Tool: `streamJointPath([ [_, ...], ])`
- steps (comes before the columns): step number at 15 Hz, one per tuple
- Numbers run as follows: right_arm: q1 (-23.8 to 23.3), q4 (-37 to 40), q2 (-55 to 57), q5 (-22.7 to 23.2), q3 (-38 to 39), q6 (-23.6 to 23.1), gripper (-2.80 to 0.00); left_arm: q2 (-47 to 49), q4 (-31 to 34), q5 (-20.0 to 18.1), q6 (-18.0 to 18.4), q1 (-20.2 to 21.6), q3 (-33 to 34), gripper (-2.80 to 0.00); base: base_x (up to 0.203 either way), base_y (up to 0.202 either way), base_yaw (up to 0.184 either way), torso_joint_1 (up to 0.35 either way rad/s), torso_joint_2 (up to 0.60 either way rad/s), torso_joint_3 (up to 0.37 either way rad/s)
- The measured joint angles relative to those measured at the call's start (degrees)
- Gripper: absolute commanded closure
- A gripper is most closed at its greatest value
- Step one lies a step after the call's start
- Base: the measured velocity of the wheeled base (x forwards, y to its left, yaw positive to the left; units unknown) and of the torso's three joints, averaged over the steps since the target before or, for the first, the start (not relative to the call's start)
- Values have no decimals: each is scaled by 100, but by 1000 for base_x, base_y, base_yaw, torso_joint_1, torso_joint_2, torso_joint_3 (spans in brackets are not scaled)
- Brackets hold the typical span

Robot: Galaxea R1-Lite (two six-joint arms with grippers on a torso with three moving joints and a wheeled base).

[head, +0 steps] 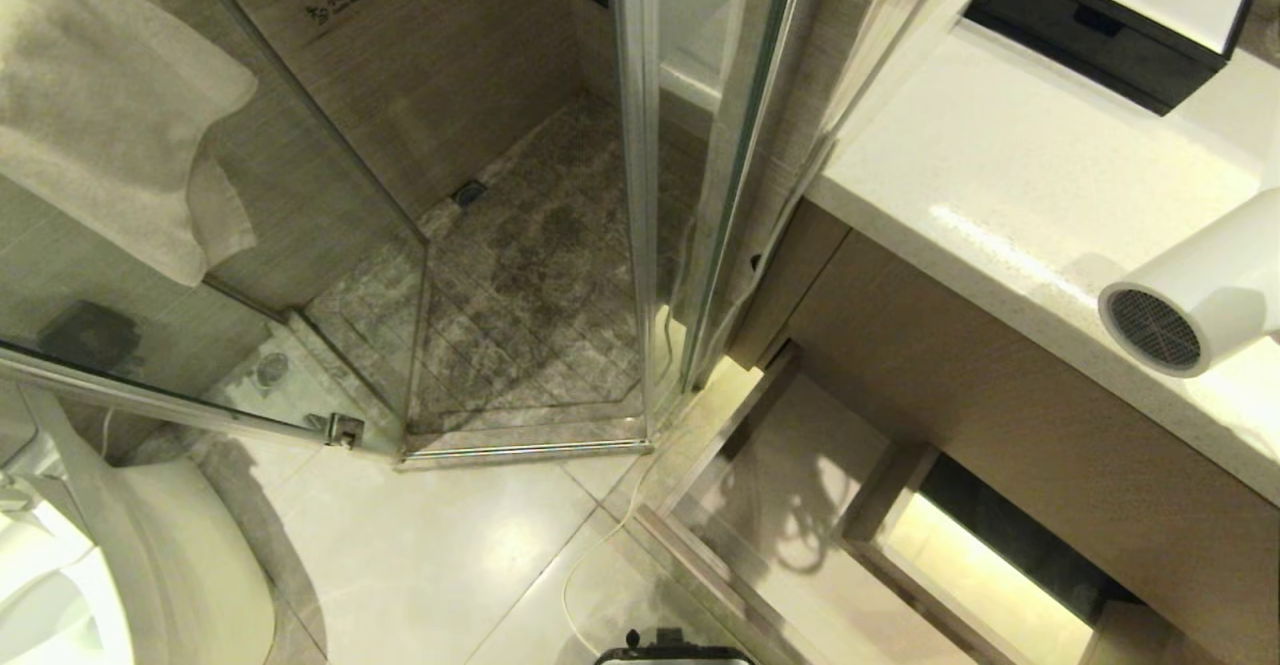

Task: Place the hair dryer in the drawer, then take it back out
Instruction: Pick up the hairdryer, then put it into the drawer

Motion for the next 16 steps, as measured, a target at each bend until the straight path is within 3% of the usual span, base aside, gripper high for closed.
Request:
streamJointPath([
  [5, 6, -2, -183, 0, 112, 472, 0, 0, 0, 0, 0, 0, 0, 0, 0, 0, 0, -283, 45, -240],
  [16, 0, -57, -387, -2, 300, 998, 0, 0, 0, 0, 0, 0, 0, 0, 0, 0, 0, -226, -56, -286],
])
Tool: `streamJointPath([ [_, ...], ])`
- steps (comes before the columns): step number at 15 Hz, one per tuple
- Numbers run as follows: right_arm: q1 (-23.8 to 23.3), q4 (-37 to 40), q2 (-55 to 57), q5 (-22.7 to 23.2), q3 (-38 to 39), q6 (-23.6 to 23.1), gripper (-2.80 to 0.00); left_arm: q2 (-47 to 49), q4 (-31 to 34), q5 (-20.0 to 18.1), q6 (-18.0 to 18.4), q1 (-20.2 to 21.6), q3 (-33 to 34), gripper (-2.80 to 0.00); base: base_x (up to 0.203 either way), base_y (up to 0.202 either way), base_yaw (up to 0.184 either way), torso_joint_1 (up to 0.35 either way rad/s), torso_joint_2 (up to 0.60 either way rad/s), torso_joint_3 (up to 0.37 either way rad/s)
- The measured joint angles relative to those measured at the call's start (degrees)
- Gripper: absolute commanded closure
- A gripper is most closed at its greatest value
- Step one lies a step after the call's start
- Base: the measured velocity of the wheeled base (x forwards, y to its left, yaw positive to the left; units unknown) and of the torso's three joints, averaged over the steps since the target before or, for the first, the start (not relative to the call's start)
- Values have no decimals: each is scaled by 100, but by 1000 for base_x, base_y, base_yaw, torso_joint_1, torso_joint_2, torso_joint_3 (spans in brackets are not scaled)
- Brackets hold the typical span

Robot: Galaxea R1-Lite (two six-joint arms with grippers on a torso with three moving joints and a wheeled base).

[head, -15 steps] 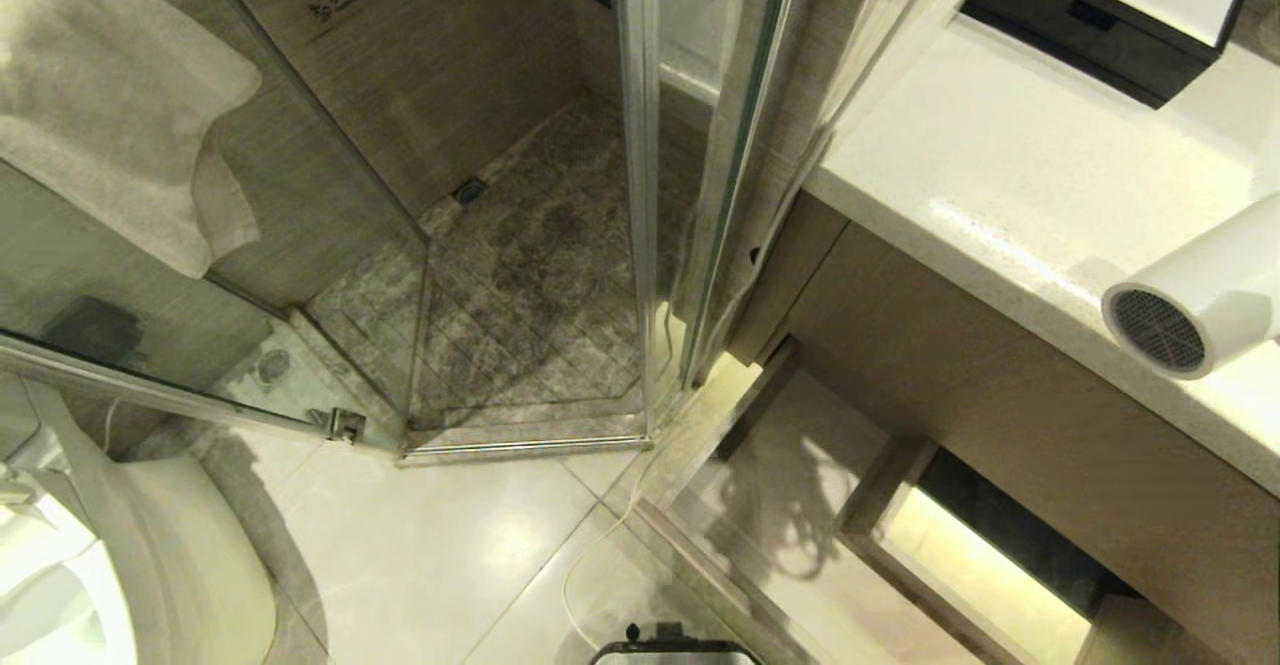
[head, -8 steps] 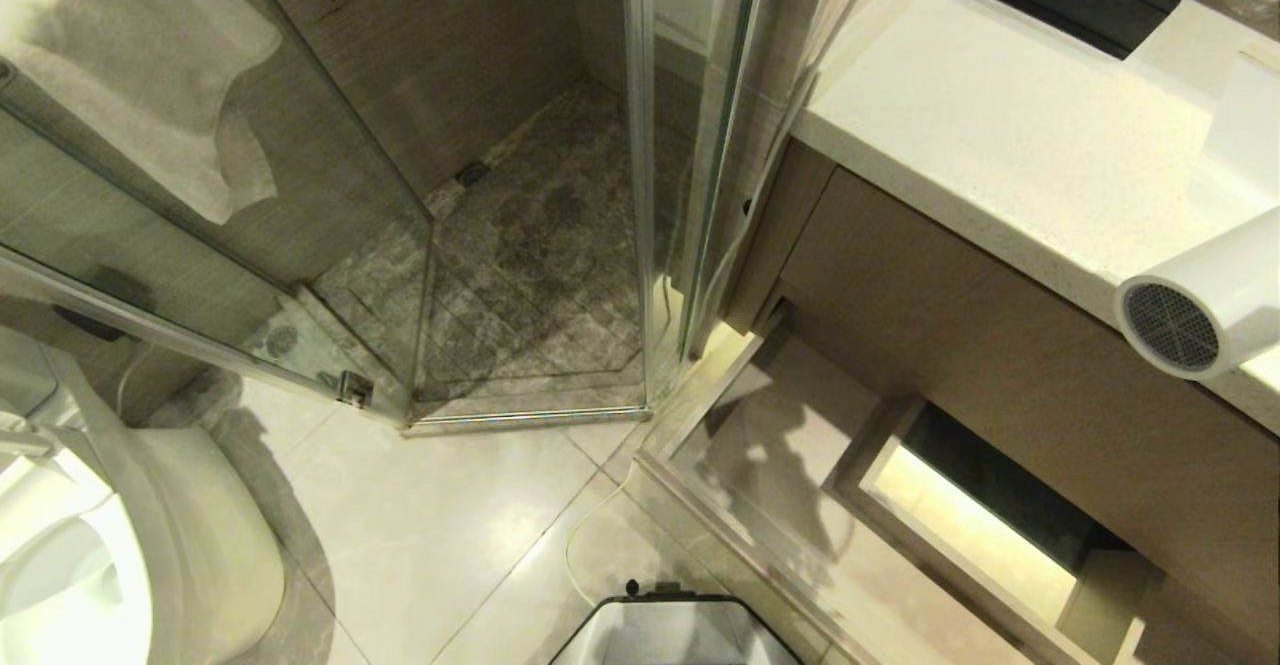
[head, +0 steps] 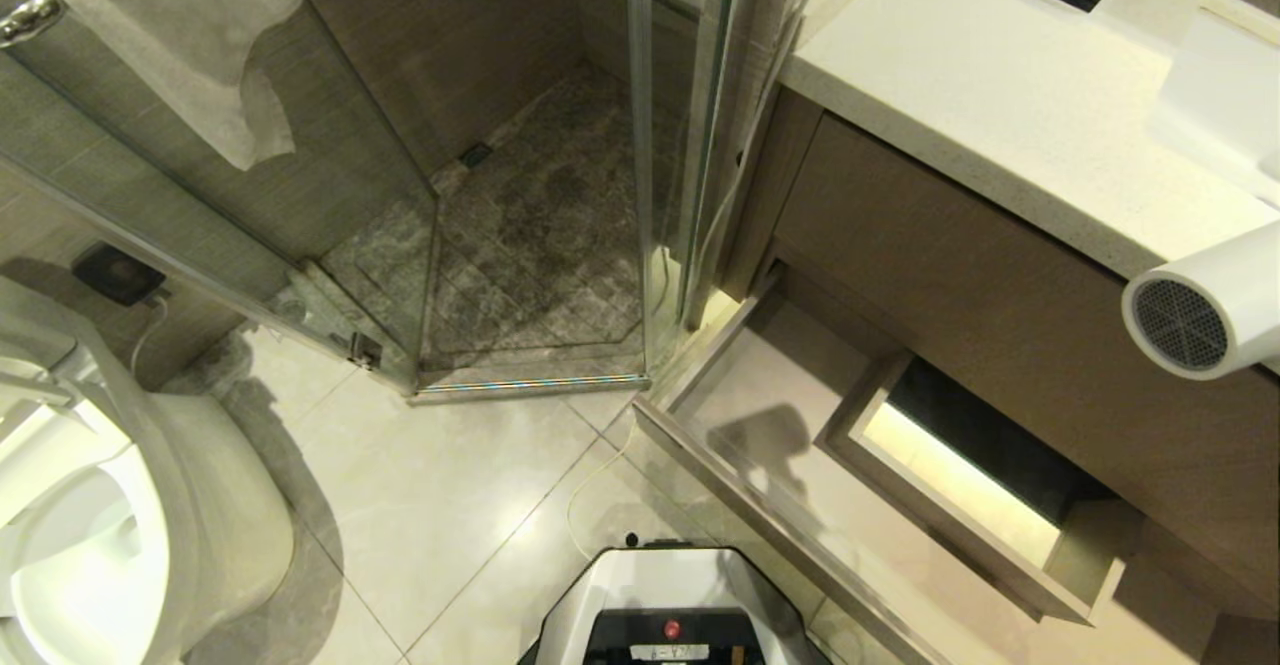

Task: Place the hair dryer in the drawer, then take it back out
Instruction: Put it into the drawer

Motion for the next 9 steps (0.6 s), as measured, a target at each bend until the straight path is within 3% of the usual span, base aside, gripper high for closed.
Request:
streamJointPath([
  [5, 0, -77, -73, -1, 33, 31, 0, 0, 0, 0, 0, 0, 0, 0, 0, 0, 0, -157, -161, -315],
  [9, 2, -81, -225, -12, 136, 28, 0, 0, 0, 0, 0, 0, 0, 0, 0, 0, 0, -30, -37, -72],
])
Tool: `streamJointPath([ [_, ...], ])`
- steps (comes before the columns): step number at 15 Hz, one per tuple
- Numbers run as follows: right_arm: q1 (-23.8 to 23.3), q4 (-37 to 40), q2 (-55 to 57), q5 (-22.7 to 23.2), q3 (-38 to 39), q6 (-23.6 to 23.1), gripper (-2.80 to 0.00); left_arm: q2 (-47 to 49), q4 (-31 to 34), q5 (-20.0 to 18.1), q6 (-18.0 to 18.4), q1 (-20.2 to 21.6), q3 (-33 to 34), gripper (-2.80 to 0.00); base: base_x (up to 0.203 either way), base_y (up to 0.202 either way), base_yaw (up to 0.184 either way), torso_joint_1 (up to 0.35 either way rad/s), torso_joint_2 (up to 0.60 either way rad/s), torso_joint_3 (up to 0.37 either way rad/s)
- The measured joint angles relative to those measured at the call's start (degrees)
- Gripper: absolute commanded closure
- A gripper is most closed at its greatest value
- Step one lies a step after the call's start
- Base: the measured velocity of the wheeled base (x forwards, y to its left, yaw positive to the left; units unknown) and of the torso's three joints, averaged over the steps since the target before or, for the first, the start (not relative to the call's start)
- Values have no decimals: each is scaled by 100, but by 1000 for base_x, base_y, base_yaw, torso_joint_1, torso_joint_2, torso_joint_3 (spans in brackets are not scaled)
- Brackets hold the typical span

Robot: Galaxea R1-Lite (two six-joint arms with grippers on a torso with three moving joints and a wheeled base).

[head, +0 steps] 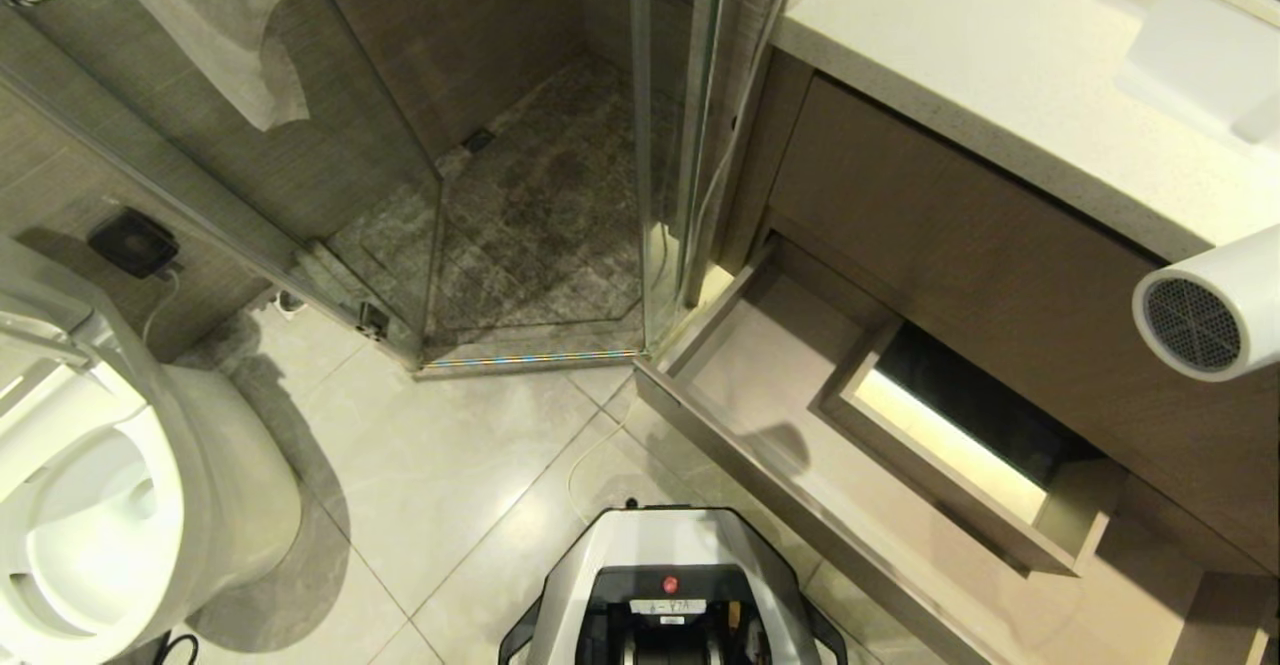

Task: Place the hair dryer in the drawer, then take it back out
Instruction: Put it into the drawer

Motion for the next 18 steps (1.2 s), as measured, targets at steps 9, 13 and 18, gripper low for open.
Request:
streamJointPath([
  [9, 6, 350, -857, -18, 519, -27, 0, 0, 0, 0, 0, 0, 0, 0, 0, 0, 0, 0, 0, 0],
  [13, 6, 860, -1219, -13, 567, -56, 0, 0, 0, 0, 2, 0, 0, 0, 0, 0, 0, 0, 0, 0],
  [18, 14, 1321, -1757, 11, 757, -70, 0, 0, 0, 0, 0, 0, -2, 0, 0, 0, 0, 0, 0, 0],
])
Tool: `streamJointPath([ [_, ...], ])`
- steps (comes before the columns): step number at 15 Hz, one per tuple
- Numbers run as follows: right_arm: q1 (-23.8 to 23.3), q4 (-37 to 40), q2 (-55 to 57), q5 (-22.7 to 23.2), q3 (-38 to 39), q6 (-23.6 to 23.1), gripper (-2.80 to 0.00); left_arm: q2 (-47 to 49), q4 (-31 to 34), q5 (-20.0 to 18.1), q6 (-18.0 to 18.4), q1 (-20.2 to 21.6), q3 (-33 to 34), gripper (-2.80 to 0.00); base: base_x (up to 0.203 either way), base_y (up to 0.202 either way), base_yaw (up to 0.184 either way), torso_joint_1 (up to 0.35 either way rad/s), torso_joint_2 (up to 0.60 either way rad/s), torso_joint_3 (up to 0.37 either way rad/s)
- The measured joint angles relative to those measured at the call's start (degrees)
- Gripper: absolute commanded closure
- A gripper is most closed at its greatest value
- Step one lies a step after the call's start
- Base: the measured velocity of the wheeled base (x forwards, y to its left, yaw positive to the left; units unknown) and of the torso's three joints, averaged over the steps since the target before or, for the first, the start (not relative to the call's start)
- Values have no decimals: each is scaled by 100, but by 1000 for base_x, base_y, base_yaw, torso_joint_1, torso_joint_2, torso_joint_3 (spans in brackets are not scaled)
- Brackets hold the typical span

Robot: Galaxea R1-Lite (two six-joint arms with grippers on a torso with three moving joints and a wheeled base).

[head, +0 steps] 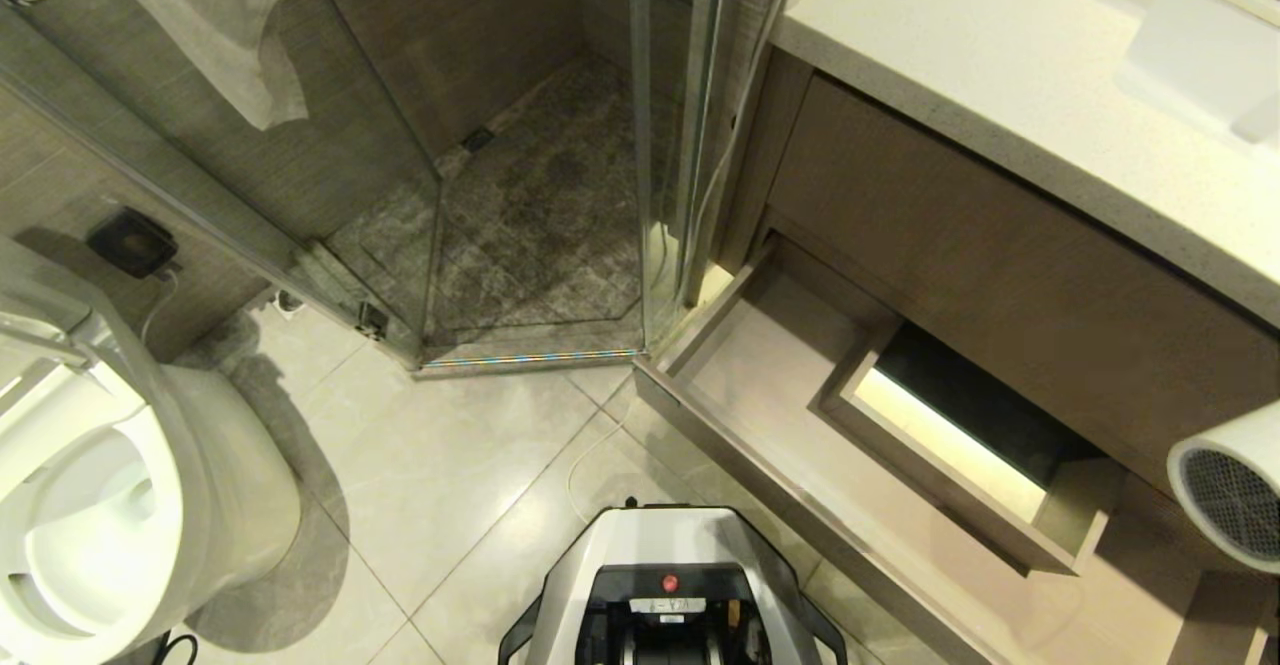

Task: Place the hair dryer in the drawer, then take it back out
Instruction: Put it into the drawer

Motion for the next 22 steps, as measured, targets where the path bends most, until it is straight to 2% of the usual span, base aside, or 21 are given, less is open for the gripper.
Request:
streamJointPath([
  [4, 45, -20, -240, 12, 181, -43, 0, 0, 0, 0, 0, 0, 0, 0, 0, 0, 0, 0, 0, 0],
  [8, 53, 14, -499, 157, 330, -204, 0, 0, 0, 0, 0, 0, 2, 0, -1, 4, -137, 3, 3, 2],
  [9, 53, 38, -523, 294, 347, -216, 0, 0, 0, 0, 0, 0, 2, 0, 2, 9, -176, 6, 2, 3],
  [11, 56, 86, -552, 947, 391, -238, 0, 0, 0, -5, 0, 0, 2, 0, 0, 12, -176, 5, 3, 0],
  [12, 63, 119, -554, 1044, 391, -267, 0, 0, 0, 0, 0, 0, 2, 0, -2, 11, -174, 3, 2, 3],
  [22, 132, 276, -443, 1056, 440, -313, 0, 0, -1, 0, 0, -1, 0, 0, 1, 9, -163, 3, 1, 2],
])
